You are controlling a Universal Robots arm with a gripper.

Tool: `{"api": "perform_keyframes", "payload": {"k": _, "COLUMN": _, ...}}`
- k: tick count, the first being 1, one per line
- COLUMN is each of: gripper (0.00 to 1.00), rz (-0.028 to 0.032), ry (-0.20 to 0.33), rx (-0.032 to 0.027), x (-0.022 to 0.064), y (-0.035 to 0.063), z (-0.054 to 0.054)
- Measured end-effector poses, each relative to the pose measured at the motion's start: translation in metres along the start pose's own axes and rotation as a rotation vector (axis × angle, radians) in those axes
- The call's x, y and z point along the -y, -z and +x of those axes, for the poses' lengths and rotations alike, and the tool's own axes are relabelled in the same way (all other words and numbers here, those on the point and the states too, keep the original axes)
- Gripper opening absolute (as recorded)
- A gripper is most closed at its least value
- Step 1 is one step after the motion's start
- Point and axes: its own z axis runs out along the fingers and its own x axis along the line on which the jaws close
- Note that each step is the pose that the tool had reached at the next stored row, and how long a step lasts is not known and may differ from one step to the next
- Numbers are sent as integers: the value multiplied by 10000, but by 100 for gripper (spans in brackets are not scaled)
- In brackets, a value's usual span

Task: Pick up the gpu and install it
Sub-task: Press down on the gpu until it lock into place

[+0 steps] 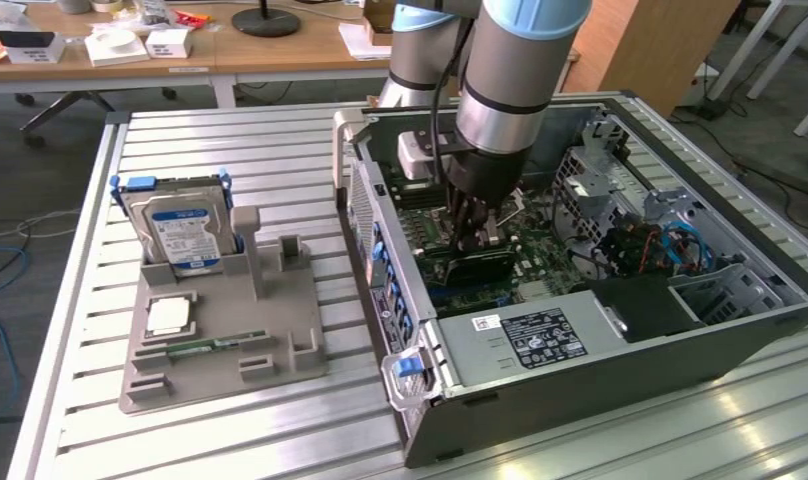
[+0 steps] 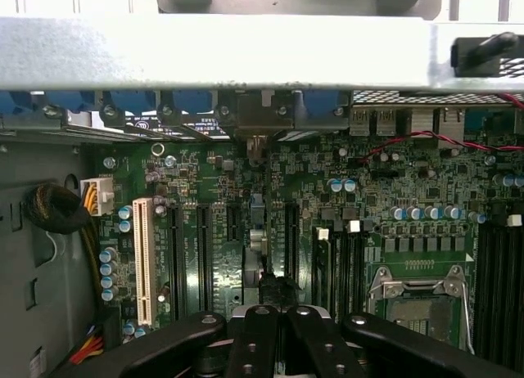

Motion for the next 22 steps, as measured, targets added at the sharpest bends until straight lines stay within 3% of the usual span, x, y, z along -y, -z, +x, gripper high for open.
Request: {"api": "perform_keyframes", "payload": {"k": 22, "gripper": 10, "rz": -2, "ry": 0, "rx": -5, "x": -20, "y": -22, "z": 5}}
